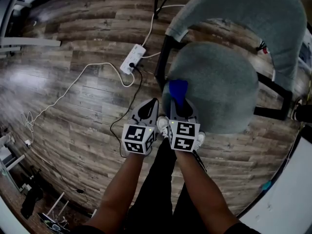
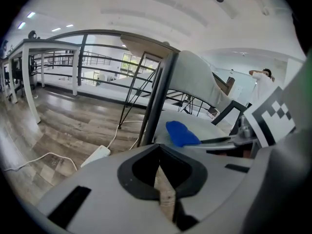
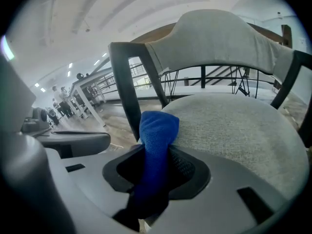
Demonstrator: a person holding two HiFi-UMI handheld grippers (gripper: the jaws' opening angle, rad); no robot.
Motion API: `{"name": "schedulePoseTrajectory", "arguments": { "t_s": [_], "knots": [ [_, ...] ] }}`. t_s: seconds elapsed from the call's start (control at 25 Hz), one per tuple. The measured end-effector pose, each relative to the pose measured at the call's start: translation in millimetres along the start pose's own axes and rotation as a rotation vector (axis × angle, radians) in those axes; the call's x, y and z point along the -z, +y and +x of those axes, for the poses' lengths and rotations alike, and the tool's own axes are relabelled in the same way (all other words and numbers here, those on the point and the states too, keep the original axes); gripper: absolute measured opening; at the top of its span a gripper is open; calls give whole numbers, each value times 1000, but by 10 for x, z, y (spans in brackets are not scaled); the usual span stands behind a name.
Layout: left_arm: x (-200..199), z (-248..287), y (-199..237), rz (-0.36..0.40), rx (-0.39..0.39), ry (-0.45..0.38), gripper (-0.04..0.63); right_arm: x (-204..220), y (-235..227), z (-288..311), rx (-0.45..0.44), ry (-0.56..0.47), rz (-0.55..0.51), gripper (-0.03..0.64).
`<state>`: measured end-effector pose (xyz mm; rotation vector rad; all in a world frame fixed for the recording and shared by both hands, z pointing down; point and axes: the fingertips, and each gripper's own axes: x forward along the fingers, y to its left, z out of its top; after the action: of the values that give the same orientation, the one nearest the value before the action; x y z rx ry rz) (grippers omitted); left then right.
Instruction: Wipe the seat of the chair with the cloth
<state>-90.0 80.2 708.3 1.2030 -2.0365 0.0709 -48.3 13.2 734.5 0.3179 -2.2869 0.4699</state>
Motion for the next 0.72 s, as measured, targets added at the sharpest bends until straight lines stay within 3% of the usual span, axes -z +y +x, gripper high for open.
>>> {"name": "schedulePoseTrajectory", "arguments": {
  "t_s": [0.72],
  "knots": [
    [42, 175, -893, 35, 83, 19, 2, 209, -896, -485, 77, -38, 108, 129]
  ]
}}
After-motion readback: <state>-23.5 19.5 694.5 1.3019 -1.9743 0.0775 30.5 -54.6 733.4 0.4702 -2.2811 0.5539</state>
